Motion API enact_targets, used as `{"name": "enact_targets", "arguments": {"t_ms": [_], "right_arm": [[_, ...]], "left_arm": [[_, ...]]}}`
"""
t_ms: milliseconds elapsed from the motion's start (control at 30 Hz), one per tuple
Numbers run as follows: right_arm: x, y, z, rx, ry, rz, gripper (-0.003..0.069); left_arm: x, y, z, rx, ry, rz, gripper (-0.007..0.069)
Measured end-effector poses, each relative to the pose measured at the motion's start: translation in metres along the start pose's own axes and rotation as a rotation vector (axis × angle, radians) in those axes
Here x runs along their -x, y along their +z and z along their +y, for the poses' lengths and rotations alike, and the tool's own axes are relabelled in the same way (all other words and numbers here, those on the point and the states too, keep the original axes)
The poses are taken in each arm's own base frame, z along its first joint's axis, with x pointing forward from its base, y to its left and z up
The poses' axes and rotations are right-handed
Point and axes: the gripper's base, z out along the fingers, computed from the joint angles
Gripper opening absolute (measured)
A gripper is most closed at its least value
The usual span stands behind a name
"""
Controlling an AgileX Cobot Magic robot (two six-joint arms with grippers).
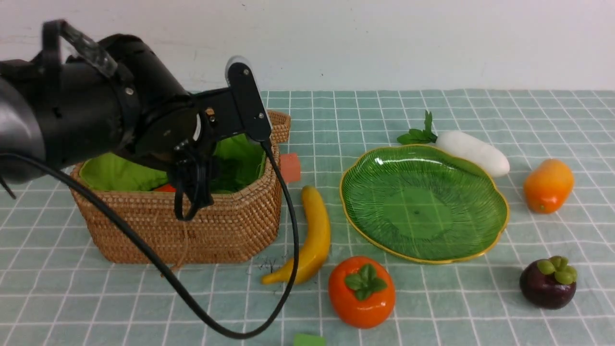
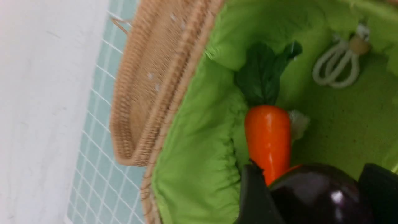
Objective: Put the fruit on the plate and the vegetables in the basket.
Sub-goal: Use the left arm to grab an eggplant and put it into the left basket, then grab a tomato with your left arm and place it on the plate on the right.
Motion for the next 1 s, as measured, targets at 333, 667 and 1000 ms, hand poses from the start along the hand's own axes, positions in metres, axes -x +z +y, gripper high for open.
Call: {"name": "enact_targets", "arguments": {"t_ms": [333, 667, 1000], "right_arm": [[-0.002, 0.0, 0.0, 0.004, 0.006, 0.017, 0.0105], [0.002, -0.016, 0.003, -0.005, -0.001, 0.094, 0.0105], [-0.011, -0.022, 0.001, -0.031, 0.003, 0.253, 0.0108]], "left_arm": [[0.004, 0.005, 0.0, 0.013, 0.008, -0.039, 0.0569], [0.013, -0.035, -0.01, -0.081, -0.401, -0.064, 0.052], [0.085, -0.081, -0.118, -0.559, -0.494, -0.15, 0.0059]]}}
